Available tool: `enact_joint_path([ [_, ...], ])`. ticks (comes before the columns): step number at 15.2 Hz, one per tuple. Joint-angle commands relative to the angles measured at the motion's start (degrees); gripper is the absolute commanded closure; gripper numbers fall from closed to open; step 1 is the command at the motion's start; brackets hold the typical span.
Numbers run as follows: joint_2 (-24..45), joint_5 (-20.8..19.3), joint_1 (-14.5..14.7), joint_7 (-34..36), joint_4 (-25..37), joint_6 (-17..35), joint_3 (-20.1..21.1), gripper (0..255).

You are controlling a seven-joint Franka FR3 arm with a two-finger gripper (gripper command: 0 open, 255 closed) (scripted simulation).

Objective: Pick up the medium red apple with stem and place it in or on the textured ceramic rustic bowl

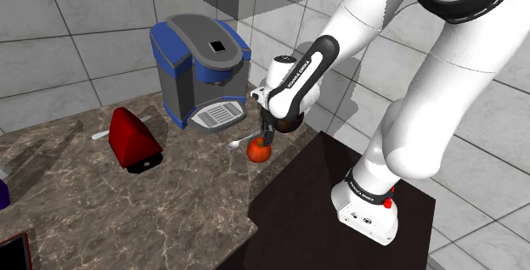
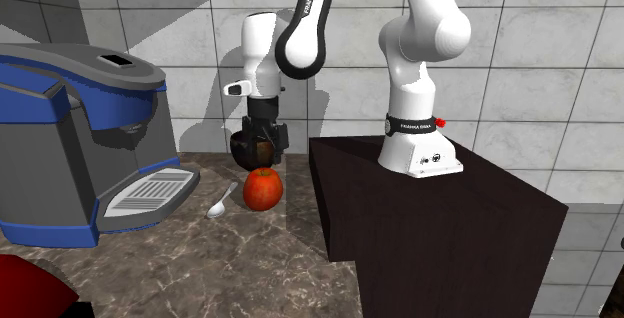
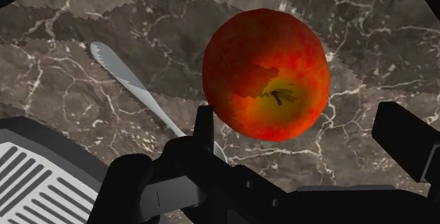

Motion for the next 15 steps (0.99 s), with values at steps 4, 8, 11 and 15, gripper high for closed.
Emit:
enact_joint_path([
  [4,4.3,3.8,-0.6,-2.9,0.7,3.5,1.5,0],
  [8,4.3,3.8,-0.7,-2.9,0.7,3.5,1.5,0],
  [11,4.3,3.8,-0.7,-2.9,0.7,3.5,1.5,255],
  [15,4.3,3.8,-0.7,-2.9,0.6,3.6,1.5,255],
])
